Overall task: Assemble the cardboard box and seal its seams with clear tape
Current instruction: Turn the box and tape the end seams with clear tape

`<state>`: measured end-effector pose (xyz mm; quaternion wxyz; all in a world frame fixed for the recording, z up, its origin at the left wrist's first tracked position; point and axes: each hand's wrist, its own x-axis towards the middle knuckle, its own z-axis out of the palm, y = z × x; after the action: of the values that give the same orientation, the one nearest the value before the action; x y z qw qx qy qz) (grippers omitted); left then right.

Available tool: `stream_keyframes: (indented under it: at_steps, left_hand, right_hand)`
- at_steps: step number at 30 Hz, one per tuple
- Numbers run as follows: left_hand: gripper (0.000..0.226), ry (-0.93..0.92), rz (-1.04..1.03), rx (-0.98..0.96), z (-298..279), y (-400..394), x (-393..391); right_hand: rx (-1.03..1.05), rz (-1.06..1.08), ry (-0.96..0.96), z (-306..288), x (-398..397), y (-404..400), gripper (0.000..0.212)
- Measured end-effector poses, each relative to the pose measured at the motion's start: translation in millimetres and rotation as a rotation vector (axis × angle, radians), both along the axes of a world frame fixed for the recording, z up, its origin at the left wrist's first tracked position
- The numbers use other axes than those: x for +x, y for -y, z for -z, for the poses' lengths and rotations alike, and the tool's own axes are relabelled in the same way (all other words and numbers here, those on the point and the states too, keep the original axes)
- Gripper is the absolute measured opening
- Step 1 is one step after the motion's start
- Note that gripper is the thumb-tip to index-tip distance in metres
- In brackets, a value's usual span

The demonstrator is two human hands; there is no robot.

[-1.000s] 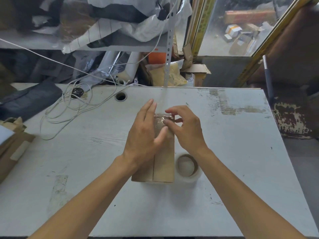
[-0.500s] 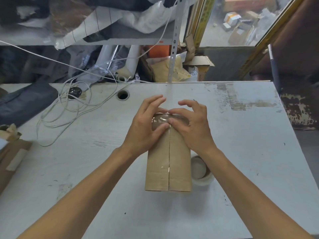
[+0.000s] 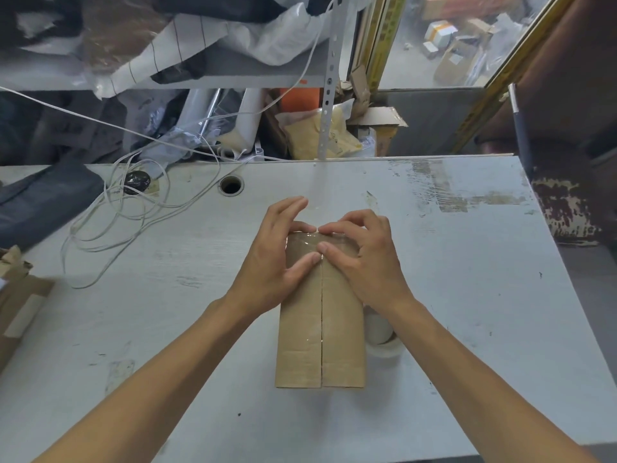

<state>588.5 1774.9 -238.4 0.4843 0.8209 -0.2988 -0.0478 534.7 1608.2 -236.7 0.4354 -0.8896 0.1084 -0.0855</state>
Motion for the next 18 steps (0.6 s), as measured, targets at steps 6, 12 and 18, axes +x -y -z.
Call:
stream_keyframes:
  at_steps: [6, 12, 18]
  left_hand:
    - [0.073, -0.072, -0.016, -0.004, 1.7, -11.3, -36.2]
    - [0.078, -0.151, -0.007, -0.004, 5.2, -14.7, -34.2]
    - [0.076, -0.165, 0.008, -0.023, 5.4, -17.8, -31.7]
  right_hand:
    - [0.077, 0.006, -0.049, 3.7, -39.0, -8.2, 0.018]
    - [0.068, 0.016, -0.132, 1.4, -42.8, -7.3, 0.018]
    - [0.047, 0.044, -0.126, 1.0, -43.7, -9.3, 0.019]
